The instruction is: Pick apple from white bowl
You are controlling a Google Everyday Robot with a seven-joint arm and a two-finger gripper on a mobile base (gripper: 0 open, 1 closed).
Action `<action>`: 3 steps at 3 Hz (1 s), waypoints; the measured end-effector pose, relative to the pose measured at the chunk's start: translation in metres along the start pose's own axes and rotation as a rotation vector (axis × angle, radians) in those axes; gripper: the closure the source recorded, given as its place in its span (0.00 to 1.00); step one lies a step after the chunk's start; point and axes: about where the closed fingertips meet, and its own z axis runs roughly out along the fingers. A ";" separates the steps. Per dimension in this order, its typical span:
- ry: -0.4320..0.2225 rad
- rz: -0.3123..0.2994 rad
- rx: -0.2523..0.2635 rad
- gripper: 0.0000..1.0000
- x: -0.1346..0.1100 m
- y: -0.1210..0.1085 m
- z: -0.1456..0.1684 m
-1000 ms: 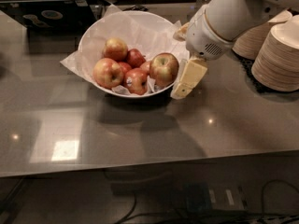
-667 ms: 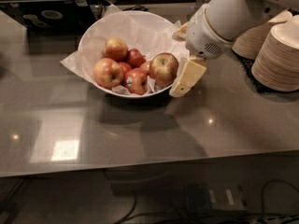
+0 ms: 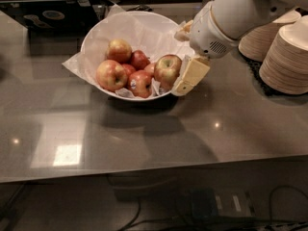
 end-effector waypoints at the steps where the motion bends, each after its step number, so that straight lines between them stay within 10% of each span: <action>1: -0.020 0.001 -0.005 0.23 -0.003 -0.003 0.002; 3: -0.039 0.009 -0.024 0.25 -0.003 -0.003 0.008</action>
Offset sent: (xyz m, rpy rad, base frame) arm 0.0084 0.0044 -0.0038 0.0474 0.0226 0.0145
